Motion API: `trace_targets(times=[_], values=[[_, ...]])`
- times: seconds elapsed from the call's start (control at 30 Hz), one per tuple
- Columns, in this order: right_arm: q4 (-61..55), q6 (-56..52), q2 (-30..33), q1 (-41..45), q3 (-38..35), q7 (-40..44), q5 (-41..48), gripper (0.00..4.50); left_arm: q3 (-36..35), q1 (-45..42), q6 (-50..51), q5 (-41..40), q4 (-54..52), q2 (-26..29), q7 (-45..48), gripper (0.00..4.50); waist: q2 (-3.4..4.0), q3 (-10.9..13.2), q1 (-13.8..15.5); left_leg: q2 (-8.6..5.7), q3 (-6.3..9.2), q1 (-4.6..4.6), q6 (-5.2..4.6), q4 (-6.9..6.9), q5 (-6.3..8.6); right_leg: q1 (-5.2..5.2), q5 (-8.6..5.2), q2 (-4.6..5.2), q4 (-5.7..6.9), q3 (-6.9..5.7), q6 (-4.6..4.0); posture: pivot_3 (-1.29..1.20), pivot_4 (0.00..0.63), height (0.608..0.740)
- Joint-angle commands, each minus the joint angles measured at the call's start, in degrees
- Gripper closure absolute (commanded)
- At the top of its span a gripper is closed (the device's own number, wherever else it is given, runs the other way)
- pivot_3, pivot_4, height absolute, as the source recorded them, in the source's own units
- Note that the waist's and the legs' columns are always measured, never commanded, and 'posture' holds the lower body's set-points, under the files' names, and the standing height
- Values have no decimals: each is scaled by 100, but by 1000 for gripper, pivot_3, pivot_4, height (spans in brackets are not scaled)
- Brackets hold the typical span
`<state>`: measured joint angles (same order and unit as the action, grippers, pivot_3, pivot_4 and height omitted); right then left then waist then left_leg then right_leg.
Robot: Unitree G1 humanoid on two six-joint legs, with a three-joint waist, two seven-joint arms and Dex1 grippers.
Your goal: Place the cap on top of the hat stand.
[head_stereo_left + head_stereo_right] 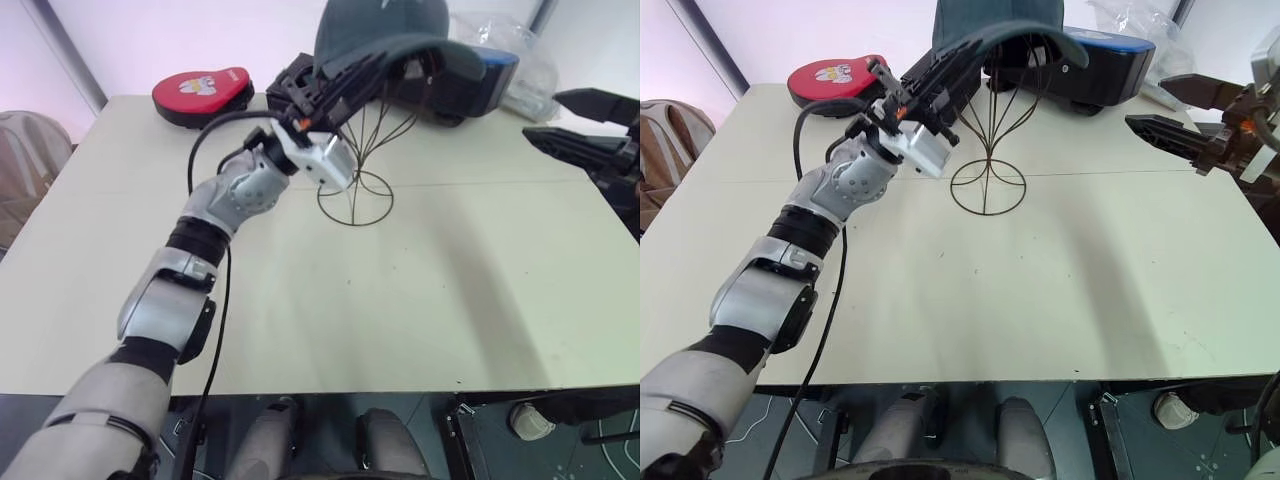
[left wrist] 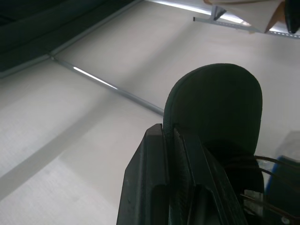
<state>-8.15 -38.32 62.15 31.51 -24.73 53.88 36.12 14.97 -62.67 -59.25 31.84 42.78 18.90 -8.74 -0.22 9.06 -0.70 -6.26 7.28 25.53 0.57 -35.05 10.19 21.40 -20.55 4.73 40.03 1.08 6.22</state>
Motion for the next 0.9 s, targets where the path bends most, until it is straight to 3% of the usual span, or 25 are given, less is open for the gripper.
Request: trace_targets(times=[0.03,0.9], values=[[-82,141,36,44,-93,1,16,1432,-58,131,-106,-167,-406,128,142,4240,0,0,0,0,0,0,0,0,0,0,0,0,0,0,0,0,150,740],[37,284,113,-5,45,228,-123,1432,-142,1351,-214,268,-927,570,100,4240,2,-1,2,0,0,-2,-1,-4,1,-3,0,1,2,1,0,0,150,740]])
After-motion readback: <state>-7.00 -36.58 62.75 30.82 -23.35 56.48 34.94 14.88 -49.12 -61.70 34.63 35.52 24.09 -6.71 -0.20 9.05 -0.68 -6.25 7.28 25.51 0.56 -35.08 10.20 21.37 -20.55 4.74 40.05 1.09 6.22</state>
